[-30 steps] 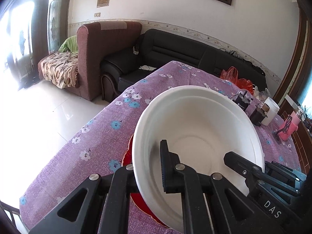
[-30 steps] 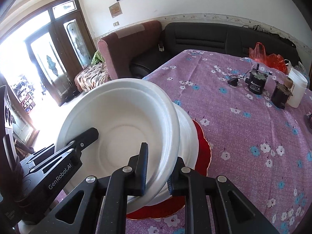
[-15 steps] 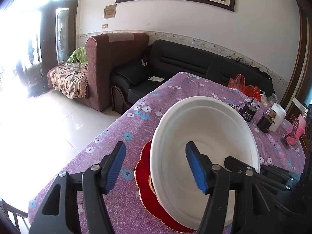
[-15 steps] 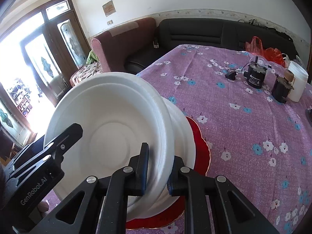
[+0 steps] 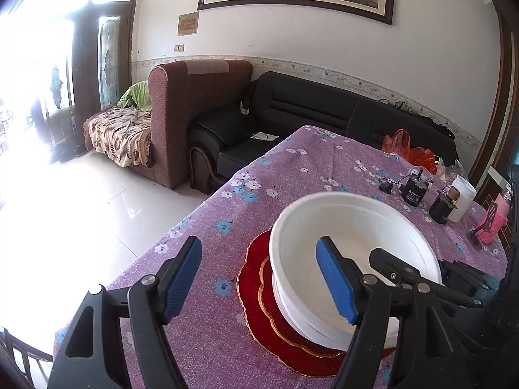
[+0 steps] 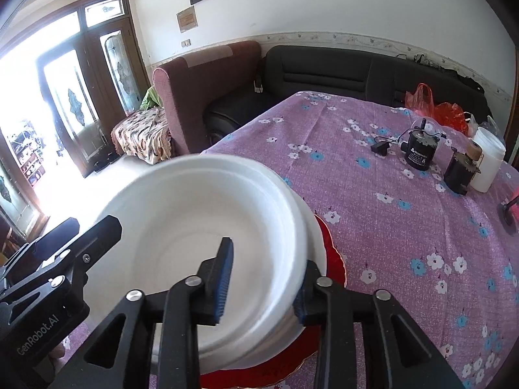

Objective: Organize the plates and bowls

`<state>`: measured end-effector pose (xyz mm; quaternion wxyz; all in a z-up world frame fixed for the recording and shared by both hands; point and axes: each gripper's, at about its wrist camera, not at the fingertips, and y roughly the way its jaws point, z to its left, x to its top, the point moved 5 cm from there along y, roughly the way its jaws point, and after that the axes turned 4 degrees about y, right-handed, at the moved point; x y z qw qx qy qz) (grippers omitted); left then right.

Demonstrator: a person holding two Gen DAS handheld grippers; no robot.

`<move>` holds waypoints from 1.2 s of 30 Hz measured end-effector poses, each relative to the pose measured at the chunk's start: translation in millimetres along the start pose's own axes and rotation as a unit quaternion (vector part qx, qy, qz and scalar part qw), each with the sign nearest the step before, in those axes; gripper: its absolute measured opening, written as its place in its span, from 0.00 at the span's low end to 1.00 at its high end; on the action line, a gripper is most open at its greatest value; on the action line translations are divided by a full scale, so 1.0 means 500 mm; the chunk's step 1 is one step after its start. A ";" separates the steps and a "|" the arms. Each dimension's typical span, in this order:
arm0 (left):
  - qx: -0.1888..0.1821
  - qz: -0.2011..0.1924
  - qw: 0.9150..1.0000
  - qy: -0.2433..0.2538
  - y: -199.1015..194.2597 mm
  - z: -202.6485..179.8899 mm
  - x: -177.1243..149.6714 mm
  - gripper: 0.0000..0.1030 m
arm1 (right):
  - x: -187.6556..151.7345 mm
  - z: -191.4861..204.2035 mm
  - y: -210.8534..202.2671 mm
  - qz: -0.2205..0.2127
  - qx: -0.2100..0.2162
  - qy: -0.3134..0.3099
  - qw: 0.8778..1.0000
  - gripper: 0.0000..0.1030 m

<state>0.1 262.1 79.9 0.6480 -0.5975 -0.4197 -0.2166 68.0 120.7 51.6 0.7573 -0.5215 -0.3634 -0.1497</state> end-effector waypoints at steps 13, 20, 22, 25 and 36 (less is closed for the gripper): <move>-0.001 0.010 1.000 -0.005 -0.003 0.009 -0.008 0.71 | 0.007 -0.008 -0.035 -0.016 0.007 0.019 1.000 0.54; 0.002 0.016 1.000 -0.009 -0.004 0.017 -0.017 0.71 | 0.012 -0.027 -0.054 -0.026 0.004 0.037 0.999 0.56; 0.002 0.019 1.000 -0.008 -0.002 0.017 -0.021 0.71 | 0.013 -0.034 -0.060 -0.029 0.001 0.041 0.999 0.57; 0.002 0.022 1.000 -0.007 -0.001 0.015 -0.025 0.71 | 0.014 -0.044 -0.062 -0.029 -0.001 0.046 0.999 0.57; -0.006 0.035 0.999 -0.015 -0.008 0.022 -0.043 0.73 | -0.018 -0.067 -0.093 -0.031 0.015 0.077 0.996 0.61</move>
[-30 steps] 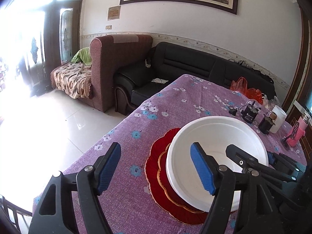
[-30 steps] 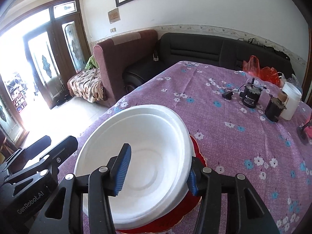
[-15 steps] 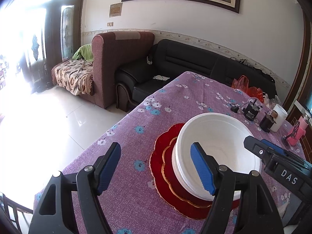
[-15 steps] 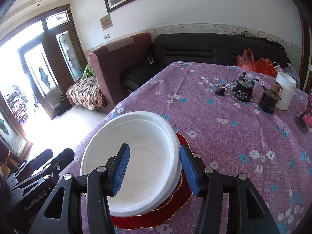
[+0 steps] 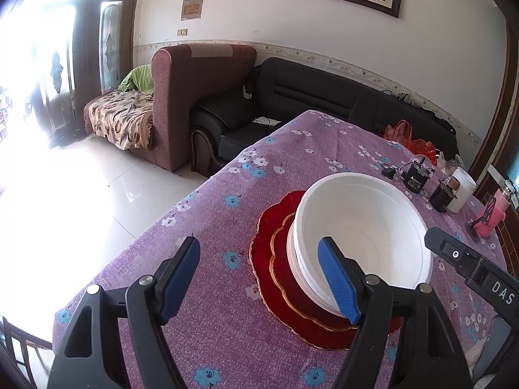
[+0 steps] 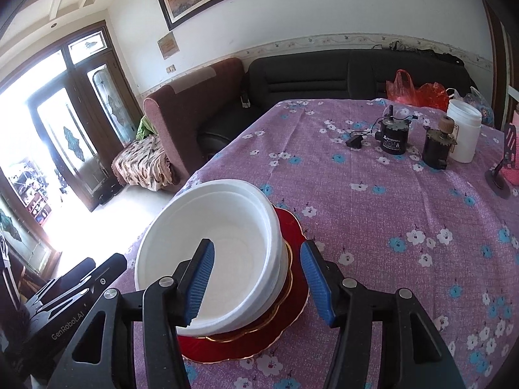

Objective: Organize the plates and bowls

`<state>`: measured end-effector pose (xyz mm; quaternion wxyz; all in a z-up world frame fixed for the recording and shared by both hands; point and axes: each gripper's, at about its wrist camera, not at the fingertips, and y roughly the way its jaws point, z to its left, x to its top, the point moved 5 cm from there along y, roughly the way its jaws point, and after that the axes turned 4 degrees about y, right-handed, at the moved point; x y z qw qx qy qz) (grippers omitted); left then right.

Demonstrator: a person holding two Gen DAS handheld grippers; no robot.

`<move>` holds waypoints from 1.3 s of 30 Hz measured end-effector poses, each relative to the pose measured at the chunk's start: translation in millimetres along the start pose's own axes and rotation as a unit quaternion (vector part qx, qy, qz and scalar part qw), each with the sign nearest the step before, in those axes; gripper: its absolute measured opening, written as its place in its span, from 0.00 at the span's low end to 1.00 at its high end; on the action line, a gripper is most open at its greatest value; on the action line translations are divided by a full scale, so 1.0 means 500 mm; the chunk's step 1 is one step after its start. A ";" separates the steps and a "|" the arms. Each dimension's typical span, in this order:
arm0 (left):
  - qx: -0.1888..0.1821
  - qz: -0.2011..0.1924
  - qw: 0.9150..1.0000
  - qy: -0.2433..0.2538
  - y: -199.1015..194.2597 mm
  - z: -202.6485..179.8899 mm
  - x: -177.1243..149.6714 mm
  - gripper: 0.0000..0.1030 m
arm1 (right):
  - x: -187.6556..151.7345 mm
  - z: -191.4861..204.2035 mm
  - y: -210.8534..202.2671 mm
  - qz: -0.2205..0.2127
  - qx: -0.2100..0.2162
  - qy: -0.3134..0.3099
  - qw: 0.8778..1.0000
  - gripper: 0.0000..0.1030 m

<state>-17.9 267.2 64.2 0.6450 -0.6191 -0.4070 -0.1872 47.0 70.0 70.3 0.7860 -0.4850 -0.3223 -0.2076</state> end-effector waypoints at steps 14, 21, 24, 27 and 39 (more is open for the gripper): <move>-0.004 -0.011 1.000 0.021 -0.058 -0.042 -0.049 0.76 | -0.101 -0.022 -0.085 -0.013 0.006 0.003 1.000 0.67; 0.036 -0.087 0.995 0.045 -0.151 -0.078 -0.060 0.88 | -0.145 -0.018 -0.145 -0.046 -0.002 -0.007 0.999 0.73; 0.057 -0.140 0.988 0.042 -0.211 -0.085 -0.055 0.95 | -0.155 -0.019 -0.170 -0.061 -0.007 -0.009 0.998 0.76; 0.079 -0.198 0.976 0.036 -0.269 -0.088 -0.049 1.00 | -0.169 -0.019 -0.193 -0.072 -0.009 -0.011 0.997 0.77; 0.053 -0.153 0.986 0.038 -0.266 -0.129 -0.067 1.00 | -0.211 -0.016 -0.231 -0.088 0.007 -0.009 0.996 0.79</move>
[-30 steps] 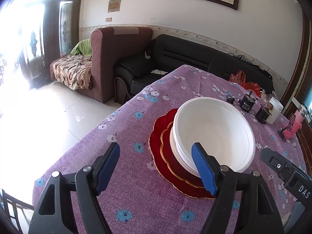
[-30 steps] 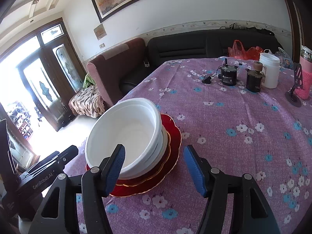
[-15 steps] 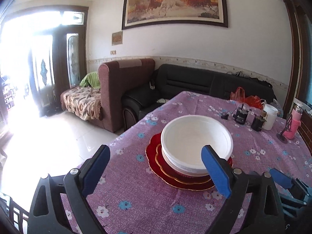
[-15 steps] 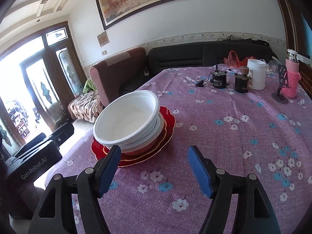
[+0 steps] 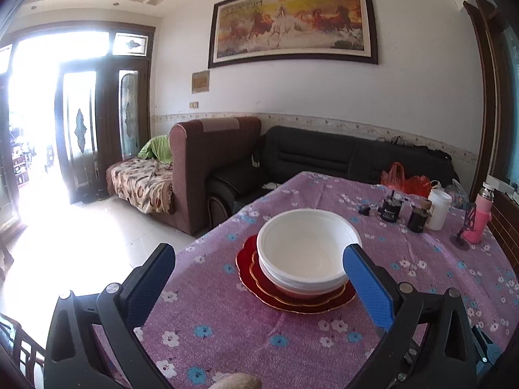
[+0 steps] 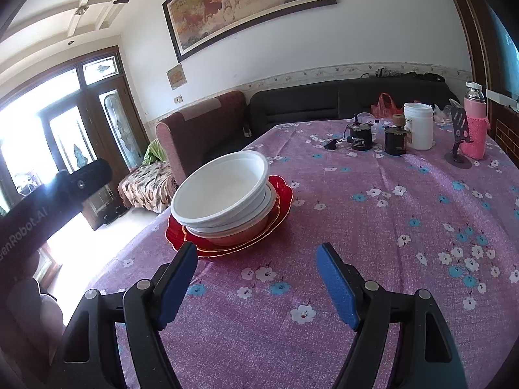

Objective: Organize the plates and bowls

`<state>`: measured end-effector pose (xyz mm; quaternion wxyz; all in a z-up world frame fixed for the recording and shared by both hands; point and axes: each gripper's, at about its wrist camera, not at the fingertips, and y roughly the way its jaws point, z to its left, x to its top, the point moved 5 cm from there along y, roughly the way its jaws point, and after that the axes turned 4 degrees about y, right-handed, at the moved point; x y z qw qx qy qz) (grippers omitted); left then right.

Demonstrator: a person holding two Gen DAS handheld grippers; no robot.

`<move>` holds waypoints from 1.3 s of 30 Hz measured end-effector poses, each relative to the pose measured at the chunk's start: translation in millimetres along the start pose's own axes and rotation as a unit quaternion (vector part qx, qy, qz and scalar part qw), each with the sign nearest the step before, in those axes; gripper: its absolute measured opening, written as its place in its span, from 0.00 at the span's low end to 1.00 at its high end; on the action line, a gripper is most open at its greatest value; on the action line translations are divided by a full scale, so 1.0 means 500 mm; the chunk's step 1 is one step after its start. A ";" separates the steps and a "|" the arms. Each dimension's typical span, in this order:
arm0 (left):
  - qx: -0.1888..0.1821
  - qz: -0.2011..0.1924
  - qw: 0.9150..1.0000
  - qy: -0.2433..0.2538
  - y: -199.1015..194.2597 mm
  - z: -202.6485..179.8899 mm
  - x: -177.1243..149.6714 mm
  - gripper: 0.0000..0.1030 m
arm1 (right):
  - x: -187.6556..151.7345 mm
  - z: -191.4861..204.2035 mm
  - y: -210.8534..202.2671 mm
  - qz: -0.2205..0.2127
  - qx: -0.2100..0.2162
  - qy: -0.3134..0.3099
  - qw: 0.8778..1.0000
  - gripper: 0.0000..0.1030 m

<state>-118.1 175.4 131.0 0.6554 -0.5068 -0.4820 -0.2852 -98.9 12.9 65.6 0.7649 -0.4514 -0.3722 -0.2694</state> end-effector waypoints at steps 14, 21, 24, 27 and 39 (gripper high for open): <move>-0.017 0.061 0.998 0.007 0.059 -0.012 -0.044 1.00 | -0.022 0.007 0.019 0.017 0.000 -0.010 1.000 0.79; -0.029 0.090 0.995 0.009 0.095 -0.014 -0.073 1.00 | -0.033 0.022 0.049 0.036 -0.006 -0.027 0.999 0.80; -0.031 0.100 0.994 0.008 0.107 -0.008 -0.081 1.00 | -0.036 0.024 0.064 0.046 -0.011 -0.028 0.999 0.80; -0.036 0.112 0.993 0.003 0.121 -0.002 -0.088 1.00 | -0.038 0.023 0.079 0.055 -0.018 -0.028 0.998 0.80; -0.048 0.152 0.987 -0.005 0.164 0.007 -0.116 1.00 | -0.040 0.034 0.118 0.077 -0.039 -0.036 0.996 0.80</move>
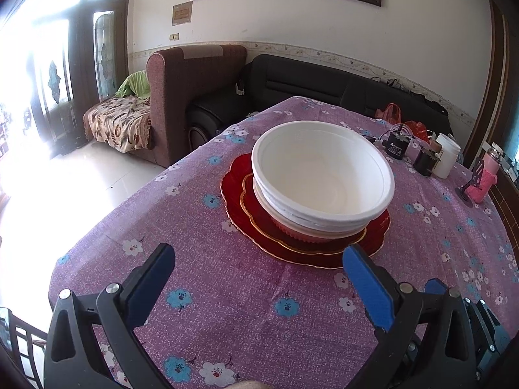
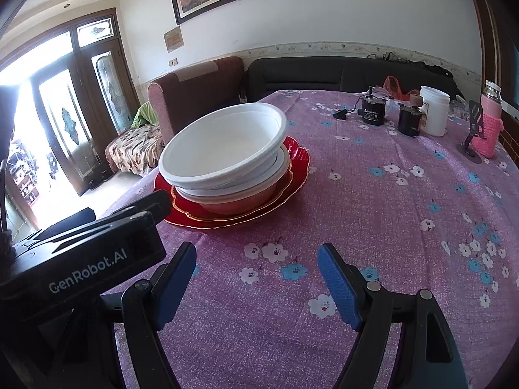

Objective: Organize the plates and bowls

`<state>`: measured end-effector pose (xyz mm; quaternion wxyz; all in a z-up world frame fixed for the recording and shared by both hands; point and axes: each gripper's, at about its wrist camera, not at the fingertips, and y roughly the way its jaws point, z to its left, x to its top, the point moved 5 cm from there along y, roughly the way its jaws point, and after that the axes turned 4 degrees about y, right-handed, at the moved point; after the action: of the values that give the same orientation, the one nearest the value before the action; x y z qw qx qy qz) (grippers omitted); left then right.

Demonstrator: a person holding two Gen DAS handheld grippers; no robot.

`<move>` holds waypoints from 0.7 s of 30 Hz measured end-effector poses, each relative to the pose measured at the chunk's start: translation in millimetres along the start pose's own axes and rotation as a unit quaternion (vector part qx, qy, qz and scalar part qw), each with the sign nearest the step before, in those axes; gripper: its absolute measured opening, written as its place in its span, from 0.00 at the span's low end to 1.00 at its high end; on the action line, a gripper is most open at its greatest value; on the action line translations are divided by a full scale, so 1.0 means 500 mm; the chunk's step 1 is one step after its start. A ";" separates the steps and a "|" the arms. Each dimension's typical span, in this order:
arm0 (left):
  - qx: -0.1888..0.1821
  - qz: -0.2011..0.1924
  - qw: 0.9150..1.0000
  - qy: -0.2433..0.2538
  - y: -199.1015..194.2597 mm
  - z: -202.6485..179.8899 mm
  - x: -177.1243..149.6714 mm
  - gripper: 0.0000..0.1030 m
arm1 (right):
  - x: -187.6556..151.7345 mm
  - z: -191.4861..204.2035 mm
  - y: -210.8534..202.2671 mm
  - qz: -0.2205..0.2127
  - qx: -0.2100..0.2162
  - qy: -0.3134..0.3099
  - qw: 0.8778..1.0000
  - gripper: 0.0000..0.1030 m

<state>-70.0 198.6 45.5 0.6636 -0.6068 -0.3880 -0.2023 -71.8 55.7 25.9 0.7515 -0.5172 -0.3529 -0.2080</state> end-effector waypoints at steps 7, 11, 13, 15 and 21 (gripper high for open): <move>-0.006 0.022 1.000 -0.001 0.021 0.000 -0.005 1.00 | 0.003 0.009 0.017 0.014 -0.010 -0.009 1.000 0.80; -0.007 0.024 1.000 -0.002 0.020 -0.001 -0.002 1.00 | 0.004 0.012 0.022 0.018 -0.012 -0.011 1.000 0.80; -0.006 0.026 1.000 -0.003 0.022 0.000 -0.001 1.00 | 0.004 0.012 0.026 0.021 -0.010 -0.010 1.000 0.80; -0.006 0.029 1.000 -0.004 0.024 0.000 -0.001 1.00 | 0.004 0.009 0.028 0.022 -0.010 -0.006 1.000 0.80; -0.011 0.045 0.999 -0.006 0.038 -0.005 -0.002 1.00 | 0.005 0.010 0.033 0.026 -0.009 -0.005 1.000 0.80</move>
<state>-55.8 199.7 32.7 0.6629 -0.6318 -0.3627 -0.1727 -60.5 66.7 18.4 0.7502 -0.5341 -0.3411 -0.1886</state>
